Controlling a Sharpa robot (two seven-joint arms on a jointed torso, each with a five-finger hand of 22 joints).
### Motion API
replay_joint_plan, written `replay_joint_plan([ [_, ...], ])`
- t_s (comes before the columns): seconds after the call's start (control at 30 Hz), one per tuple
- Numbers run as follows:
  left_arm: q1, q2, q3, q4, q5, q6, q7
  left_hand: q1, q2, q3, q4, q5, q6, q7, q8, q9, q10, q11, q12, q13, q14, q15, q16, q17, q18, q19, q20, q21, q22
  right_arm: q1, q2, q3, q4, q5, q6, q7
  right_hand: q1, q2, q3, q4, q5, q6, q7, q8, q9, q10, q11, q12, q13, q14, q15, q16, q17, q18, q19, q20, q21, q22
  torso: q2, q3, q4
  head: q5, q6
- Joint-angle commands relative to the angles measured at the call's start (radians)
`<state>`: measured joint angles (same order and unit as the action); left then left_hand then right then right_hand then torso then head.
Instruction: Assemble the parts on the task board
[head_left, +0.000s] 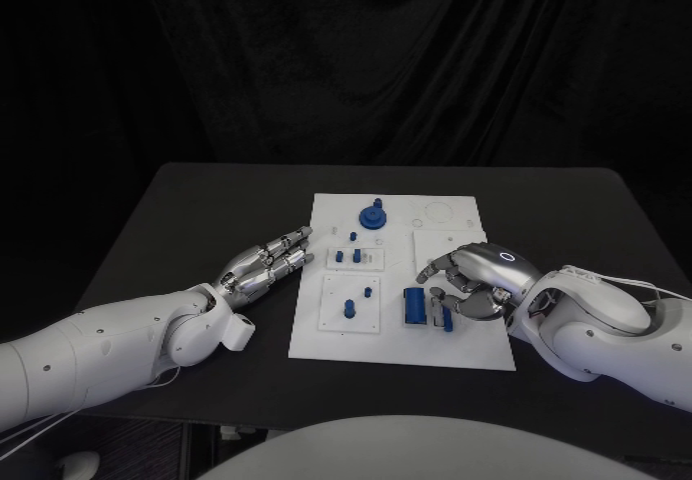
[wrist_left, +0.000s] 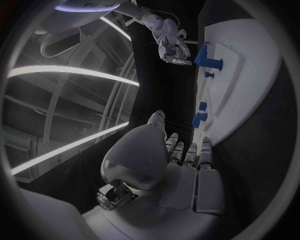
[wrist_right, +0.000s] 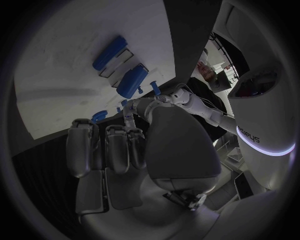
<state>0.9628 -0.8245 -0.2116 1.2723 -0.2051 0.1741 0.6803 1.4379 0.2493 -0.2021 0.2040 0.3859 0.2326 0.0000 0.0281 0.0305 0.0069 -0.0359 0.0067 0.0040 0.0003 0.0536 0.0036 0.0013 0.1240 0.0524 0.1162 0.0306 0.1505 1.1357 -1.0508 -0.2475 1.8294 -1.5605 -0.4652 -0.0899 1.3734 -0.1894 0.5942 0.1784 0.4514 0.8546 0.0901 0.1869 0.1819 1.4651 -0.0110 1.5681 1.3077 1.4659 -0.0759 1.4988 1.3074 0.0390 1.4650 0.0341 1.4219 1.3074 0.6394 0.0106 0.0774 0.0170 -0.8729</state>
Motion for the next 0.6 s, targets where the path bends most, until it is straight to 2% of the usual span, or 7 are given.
replay_joint_plan([
  [0.03, -0.002, 0.001, 0.001, 0.003, 0.006, 0.009, 0.041, 0.009, -0.001, 0.005, -0.001, 0.004, 0.002, 0.007, 0.003, 0.001, 0.001, 0.005, -0.004, -0.002, 0.000, 0.007, -0.004, -0.001, 0.007, 0.002, 0.005, 0.000, -0.001, -0.006, 0.006, 0.000, -0.006, -0.015, 0.057, -0.001, -0.013, -0.001, 0.008, -0.002, -0.008, -0.010, 0.000, -0.008, -0.005, 0.106, -0.003, 0.003, 0.263, 0.073, -0.003, 0.001, 0.097, -0.002, 0.048, -0.003, 0.004, 0.215, 0.000, 0.0001, 0.0009, 0.000, 0.000],
  [0.6, -0.002, 0.002, 0.001, -0.001, 0.006, 0.011, 0.038, 0.009, -0.001, 0.005, -0.001, 0.004, 0.002, 0.007, 0.003, 0.001, 0.001, 0.005, -0.004, -0.002, 0.000, 0.007, -0.004, -0.001, 0.007, 0.002, 0.005, 0.000, -0.001, -0.026, 0.030, 0.000, -0.033, -0.015, 0.164, -0.060, -0.026, 0.007, 0.017, -0.005, -0.014, -0.008, 0.004, -0.016, -0.012, 0.106, 0.000, 0.003, 0.263, 0.071, -0.001, -0.003, 0.089, -0.001, 0.046, -0.003, -0.002, 0.213, -0.001, 0.0000, -0.0010, 0.006, 0.000],
])
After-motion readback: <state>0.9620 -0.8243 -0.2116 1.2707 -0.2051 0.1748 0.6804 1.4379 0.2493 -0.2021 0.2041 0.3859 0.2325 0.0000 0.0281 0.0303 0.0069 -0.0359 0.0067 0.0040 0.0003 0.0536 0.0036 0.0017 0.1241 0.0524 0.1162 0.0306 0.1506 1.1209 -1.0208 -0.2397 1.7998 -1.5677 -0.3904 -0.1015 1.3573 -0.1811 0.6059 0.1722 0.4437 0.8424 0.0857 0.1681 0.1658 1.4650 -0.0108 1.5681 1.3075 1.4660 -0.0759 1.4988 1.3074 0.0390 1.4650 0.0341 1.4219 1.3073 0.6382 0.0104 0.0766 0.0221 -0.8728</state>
